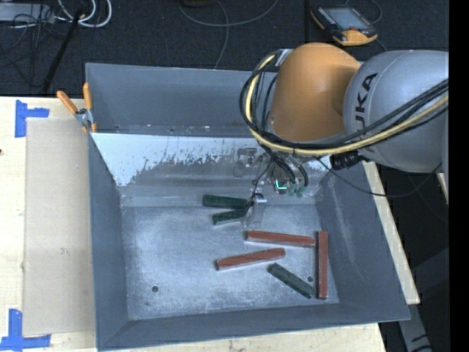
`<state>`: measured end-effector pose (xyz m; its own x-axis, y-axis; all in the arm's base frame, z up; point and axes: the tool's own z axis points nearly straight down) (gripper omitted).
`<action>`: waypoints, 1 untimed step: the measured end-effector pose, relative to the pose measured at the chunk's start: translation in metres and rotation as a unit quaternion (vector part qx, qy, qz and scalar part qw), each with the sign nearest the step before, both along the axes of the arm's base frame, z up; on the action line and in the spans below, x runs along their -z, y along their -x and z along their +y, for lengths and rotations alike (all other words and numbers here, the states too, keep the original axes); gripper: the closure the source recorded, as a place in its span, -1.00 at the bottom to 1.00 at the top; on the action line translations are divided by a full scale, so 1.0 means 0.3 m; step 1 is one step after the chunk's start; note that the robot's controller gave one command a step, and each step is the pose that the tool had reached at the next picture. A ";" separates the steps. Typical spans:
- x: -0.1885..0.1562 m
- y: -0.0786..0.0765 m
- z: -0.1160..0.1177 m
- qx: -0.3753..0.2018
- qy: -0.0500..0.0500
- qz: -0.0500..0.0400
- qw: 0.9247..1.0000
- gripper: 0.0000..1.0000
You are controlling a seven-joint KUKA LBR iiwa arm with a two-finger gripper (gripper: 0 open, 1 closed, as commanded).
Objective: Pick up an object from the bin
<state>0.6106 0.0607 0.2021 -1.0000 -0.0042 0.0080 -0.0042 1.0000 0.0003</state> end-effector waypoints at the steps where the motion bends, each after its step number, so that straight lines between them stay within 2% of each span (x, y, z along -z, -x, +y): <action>1: 0.418 -0.009 -0.212 0.078 0.001 -0.001 0.997 -1.00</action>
Offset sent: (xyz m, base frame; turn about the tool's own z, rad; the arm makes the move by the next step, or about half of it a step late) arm 0.0039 -0.0626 -0.1212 0.1581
